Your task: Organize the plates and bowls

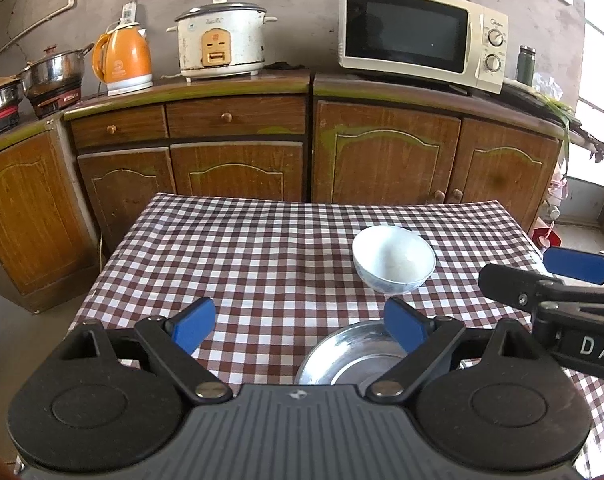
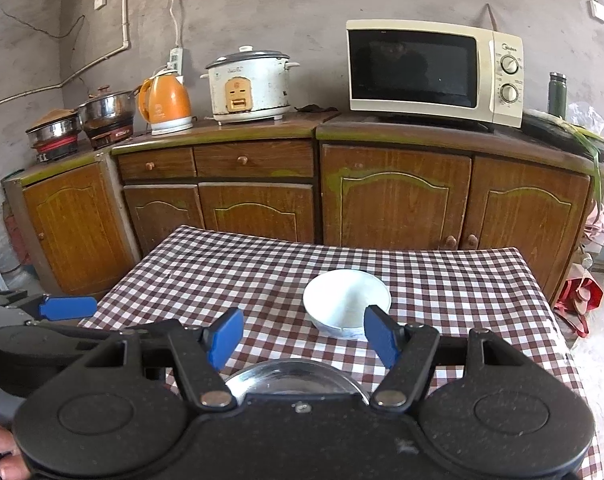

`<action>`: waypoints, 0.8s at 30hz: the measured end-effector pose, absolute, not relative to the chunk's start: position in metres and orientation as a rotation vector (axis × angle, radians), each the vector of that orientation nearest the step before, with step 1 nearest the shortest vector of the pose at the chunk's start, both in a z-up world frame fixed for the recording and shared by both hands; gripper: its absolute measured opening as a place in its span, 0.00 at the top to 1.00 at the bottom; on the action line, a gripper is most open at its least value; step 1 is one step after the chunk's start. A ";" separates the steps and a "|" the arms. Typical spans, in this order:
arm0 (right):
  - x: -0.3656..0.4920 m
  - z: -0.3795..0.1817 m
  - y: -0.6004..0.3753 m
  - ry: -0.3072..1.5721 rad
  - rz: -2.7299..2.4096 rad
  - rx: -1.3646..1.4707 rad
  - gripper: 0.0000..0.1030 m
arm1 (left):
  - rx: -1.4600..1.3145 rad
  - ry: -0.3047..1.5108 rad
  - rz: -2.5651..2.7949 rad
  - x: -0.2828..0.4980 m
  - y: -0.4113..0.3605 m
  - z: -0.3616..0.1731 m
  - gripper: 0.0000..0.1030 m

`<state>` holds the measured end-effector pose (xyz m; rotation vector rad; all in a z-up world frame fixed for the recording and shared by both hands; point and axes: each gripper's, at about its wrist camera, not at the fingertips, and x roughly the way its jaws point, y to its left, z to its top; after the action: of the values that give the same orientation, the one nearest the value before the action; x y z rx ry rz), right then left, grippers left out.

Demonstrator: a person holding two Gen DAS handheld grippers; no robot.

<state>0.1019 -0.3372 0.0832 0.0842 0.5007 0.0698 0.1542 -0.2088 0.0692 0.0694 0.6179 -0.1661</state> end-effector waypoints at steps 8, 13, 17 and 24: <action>0.107 0.081 -0.352 0.498 0.044 0.095 0.23 | 0.079 0.611 -0.183 0.162 -0.222 0.069 0.09; 0.113 0.077 -0.360 0.501 0.029 0.102 0.23 | 0.090 0.612 -0.193 0.167 -0.228 0.067 0.09; 0.118 0.075 -0.365 0.502 0.017 0.105 0.23 | 0.095 0.613 -0.196 0.173 -0.233 0.066 0.09; 0.129 0.071 -0.375 0.503 0.000 0.111 0.23 | 0.105 0.613 -0.196 0.184 -0.241 0.063 0.09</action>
<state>0.1291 -0.3747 0.0705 0.1110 0.5031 -0.0002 0.1844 -0.2414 0.0628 0.1051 0.6131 -0.1961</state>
